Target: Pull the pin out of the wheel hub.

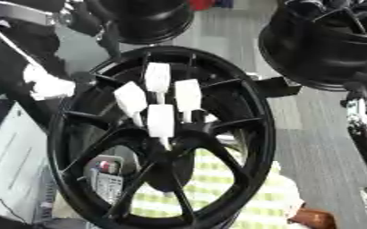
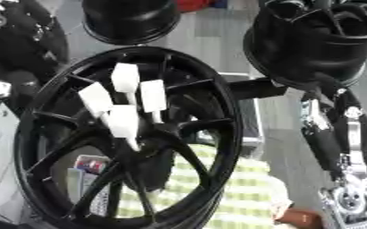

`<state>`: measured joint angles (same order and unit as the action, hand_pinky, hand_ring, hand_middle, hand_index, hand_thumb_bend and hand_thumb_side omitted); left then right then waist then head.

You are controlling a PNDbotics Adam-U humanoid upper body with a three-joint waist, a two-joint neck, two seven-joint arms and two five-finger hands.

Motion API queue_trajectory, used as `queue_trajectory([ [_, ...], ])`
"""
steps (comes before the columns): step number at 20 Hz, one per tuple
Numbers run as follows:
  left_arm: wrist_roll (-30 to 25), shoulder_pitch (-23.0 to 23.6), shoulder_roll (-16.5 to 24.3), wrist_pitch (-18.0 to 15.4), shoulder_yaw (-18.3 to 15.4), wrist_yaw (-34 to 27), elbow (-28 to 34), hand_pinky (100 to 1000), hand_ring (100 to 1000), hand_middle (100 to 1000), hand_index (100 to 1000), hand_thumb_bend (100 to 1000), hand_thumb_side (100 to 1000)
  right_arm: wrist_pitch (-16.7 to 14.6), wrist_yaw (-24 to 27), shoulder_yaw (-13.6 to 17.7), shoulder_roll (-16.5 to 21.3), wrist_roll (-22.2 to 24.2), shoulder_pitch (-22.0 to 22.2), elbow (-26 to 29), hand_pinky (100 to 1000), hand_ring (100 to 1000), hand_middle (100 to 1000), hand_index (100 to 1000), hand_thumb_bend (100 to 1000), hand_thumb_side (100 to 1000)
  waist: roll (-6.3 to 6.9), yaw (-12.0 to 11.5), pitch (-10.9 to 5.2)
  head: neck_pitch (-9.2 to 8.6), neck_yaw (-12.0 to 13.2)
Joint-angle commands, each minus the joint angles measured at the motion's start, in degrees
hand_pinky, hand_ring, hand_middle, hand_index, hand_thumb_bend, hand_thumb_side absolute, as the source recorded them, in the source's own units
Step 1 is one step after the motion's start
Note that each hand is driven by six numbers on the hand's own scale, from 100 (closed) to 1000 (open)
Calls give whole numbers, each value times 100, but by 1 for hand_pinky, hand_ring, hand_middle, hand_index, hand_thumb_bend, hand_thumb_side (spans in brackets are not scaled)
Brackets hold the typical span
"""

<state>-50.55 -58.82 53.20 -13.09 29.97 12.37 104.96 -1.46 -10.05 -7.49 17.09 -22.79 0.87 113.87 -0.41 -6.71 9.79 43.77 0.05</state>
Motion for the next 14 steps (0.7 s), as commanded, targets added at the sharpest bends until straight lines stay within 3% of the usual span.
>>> queue_trajectory([
  [1,-141,-268,-218,-276,200,189,-427,790,764,746,842,100,657,-13,-30,-10,141,20,-26,72,713,855,678,815,100,655,6,-3,-55,-56,-35],
  [8,-141,-435,-726,-609,548,509,-1372,792,765,749,864,112,605,-12,-23,-24,105,48,-49,72,712,855,679,814,100,657,-24,25,-23,-79,-45],
  [14,-141,-420,-890,-802,728,551,-1840,802,778,762,882,203,576,-9,-13,-24,88,53,-60,72,712,856,678,814,100,658,-26,41,-10,-36,-21],
])
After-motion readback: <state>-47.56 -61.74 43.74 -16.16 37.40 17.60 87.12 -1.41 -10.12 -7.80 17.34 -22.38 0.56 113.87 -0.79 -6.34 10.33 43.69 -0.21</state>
